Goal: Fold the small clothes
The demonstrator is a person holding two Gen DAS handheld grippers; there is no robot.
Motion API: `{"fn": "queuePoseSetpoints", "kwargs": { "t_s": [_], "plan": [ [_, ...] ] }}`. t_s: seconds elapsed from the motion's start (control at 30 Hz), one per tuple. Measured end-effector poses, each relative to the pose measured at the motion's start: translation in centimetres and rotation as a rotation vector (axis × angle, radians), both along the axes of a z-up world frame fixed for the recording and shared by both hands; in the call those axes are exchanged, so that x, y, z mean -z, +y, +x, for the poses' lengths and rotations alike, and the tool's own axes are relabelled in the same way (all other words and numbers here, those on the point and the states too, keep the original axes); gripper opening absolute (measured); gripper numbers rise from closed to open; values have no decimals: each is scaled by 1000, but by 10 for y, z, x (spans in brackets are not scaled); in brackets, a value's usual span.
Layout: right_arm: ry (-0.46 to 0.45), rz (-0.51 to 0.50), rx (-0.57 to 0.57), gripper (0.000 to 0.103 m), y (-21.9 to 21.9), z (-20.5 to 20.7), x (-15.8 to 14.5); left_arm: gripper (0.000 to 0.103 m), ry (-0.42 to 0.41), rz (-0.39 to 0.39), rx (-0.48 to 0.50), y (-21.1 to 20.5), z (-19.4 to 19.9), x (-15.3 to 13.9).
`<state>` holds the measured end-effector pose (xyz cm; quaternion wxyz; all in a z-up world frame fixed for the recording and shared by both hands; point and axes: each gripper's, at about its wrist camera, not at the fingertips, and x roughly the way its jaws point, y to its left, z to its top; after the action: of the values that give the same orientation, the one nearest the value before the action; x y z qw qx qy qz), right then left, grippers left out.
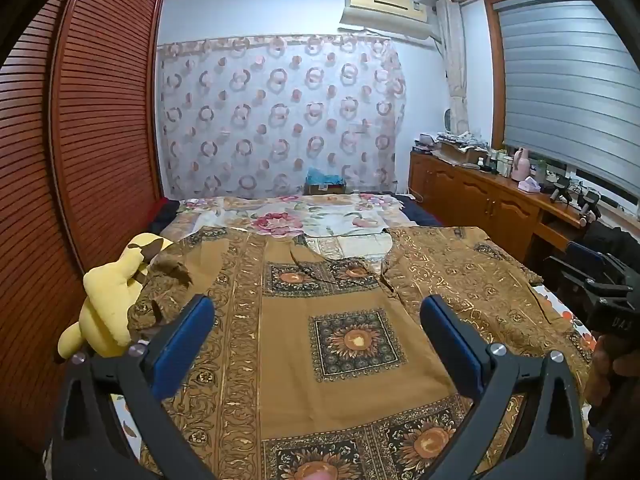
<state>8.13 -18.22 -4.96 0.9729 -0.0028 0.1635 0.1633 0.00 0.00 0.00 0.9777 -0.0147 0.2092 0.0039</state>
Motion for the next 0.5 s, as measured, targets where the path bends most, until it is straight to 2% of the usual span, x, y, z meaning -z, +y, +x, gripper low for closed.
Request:
{"fn": "queuePoseSetpoints", "kwargs": {
  "t_s": [0.5],
  "plan": [
    [0,-3,-2,103,1,0,0,103,-7,10,-6,4,-2,-3]
  ]
}}
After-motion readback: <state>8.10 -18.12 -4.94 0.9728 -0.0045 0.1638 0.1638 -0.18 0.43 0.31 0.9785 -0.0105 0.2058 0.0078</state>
